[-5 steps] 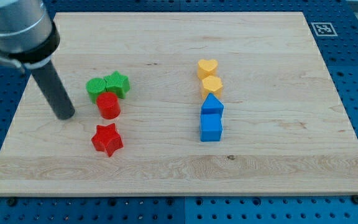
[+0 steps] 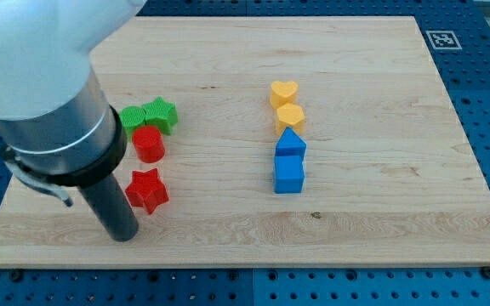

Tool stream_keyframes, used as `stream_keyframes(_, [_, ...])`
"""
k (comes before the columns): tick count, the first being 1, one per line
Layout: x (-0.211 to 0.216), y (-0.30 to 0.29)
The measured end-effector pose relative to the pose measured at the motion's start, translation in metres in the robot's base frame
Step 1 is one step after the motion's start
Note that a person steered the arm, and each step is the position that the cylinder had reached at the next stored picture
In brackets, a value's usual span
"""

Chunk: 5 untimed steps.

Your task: Push the red star into the red circle

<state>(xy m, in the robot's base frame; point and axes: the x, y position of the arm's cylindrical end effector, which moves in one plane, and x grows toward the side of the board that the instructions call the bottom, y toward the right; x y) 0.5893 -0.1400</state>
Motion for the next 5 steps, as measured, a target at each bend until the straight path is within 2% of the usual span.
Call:
stream_keyframes(2, [-0.009, 0.026])
stream_keyframes(5, [-0.043, 0.026])
